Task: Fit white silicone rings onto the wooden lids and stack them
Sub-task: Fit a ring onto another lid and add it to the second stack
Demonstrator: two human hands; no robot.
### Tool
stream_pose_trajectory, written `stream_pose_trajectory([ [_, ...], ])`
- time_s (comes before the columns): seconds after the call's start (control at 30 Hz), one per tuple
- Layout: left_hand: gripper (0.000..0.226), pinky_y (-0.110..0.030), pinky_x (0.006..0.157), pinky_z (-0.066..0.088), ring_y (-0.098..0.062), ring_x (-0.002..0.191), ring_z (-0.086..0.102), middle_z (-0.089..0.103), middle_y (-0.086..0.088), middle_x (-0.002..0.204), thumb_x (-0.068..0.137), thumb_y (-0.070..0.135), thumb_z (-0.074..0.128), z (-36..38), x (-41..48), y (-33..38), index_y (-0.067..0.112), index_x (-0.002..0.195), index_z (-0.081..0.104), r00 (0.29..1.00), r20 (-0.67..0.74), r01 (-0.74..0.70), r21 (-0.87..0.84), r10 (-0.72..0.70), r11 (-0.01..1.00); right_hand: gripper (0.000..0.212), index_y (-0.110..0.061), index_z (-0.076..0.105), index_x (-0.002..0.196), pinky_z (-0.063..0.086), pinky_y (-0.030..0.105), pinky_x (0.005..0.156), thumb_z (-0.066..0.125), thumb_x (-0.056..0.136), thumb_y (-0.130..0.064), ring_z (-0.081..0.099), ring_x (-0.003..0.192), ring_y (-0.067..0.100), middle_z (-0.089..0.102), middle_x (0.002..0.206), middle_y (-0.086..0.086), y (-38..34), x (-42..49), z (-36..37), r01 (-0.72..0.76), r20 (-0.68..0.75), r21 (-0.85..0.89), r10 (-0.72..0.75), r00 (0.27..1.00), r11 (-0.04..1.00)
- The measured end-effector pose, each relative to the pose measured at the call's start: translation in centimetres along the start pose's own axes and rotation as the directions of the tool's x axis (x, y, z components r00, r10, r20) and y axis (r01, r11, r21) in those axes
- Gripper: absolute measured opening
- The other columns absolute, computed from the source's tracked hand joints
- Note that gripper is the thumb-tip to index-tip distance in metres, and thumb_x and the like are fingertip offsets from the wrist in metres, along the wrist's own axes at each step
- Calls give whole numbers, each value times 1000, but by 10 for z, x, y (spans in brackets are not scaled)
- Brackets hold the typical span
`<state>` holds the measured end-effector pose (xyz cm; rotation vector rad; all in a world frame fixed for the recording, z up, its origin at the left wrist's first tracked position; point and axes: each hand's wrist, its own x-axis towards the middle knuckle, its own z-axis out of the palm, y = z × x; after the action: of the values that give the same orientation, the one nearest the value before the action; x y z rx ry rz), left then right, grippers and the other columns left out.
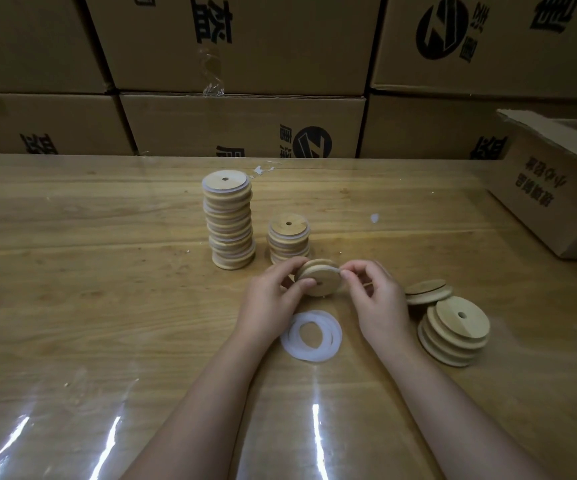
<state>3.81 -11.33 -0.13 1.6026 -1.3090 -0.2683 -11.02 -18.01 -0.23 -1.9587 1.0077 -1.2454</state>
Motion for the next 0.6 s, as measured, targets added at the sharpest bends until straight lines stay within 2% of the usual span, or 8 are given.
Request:
stream_pose_trajectory([
  [0.2, 32, -8, 64, 39, 7, 72, 54, 58, 23, 89, 80, 24, 71, 3, -1, -2, 20, 111, 67, 1000, -17, 3, 46, -2, 999, 10, -13, 63, 89, 41, 18, 72, 55, 90, -8, 54, 83, 7, 59, 86, -6, -2, -1, -1, 34, 23, -44, -33, 999, 998],
  [0.37, 30, -20, 66, 44, 0, 69, 54, 65, 13, 94, 81, 26, 70, 5, -1, -2, 22, 111, 66, 1000, -8, -11, 80, 12, 997, 11, -9, 61, 89, 41, 28, 75, 52, 91, -3, 55, 86, 16, 58, 87, -2, -3, -1, -2, 56, 25, -88, -54, 998, 995],
  [0.5, 30, -25, 67, 46, -5, 72, 55, 65, 12, 95, 82, 27, 69, 5, 0, -2, 22, 112, 66, 1000, -4, -6, 97, 6, 995, 11, -11, 60, 90, 37, 24, 74, 51, 91, -5, 53, 87, 14, 57, 87, -5, -3, -1, -1, 18, 30, -92, -15, 999, 996],
  [0.6, 29, -26, 69, 46, -7, 73, 56, 66, 11, 94, 83, 25, 69, 4, 1, -3, 21, 111, 66, 1000, 23, 16, 59, -18, 998, 10, -19, 60, 90, 39, 14, 70, 54, 91, -12, 56, 84, 8, 62, 88, -7, -2, -1, -1, -57, 40, -18, 58, 998, 998],
])
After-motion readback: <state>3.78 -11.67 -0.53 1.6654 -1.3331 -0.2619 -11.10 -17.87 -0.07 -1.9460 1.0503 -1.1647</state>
